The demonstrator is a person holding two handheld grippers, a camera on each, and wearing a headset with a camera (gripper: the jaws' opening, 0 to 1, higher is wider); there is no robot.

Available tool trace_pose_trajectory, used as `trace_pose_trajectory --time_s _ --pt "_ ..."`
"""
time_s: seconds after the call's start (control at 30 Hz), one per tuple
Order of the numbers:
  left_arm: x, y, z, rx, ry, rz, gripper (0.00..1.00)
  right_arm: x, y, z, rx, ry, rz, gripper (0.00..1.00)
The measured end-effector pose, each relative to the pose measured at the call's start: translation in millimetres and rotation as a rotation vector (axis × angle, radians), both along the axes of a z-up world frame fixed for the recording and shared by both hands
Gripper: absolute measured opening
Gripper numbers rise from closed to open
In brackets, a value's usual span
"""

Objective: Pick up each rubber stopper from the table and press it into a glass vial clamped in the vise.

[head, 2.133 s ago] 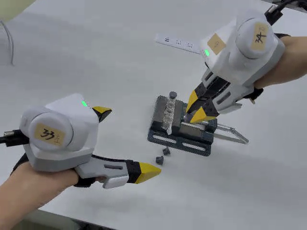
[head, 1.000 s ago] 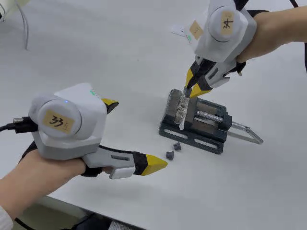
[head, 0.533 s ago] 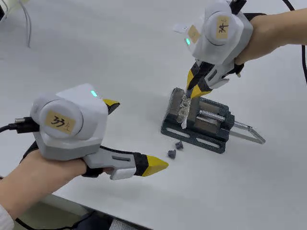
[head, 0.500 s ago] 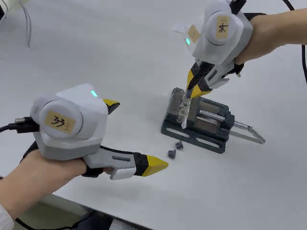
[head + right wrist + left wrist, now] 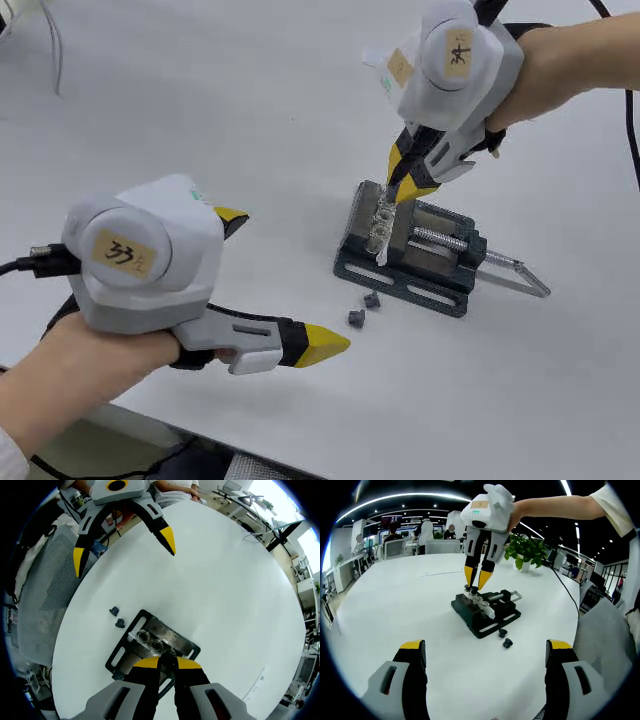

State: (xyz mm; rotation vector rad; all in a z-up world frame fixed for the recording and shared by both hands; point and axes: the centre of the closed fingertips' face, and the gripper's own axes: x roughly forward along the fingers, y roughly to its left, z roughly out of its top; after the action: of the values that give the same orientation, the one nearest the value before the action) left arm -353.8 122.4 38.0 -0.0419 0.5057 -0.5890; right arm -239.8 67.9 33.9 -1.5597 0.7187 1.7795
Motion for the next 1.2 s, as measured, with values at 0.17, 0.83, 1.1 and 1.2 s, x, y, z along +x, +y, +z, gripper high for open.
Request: trace_pose_trajectory --time_s 0.17,0.83,1.1,1.2 --pt "-0.1 -0.5 -0.3 0.001 -0.001 0.0 0.99 0.0 0.5 -0.6 0.004 0.001 -0.003 0.05" --pt "-2.3 -4.9 -2.1 -0.005 0.006 -0.003 0.99 -0.4 0.8 -3.5 -0.01 -0.009 -0.036 0.05" --pt "-1.4 -8.9 -2.1 -0.011 0.004 -0.013 0.99 -1.1 2.6 -3.7 -0.012 -0.017 -0.174 0.04" --pt "-1.8 -10.7 -2.2 -0.013 0.003 -0.018 0.99 -2.0 1.0 -3.5 -0.013 -0.02 -0.211 0.04"
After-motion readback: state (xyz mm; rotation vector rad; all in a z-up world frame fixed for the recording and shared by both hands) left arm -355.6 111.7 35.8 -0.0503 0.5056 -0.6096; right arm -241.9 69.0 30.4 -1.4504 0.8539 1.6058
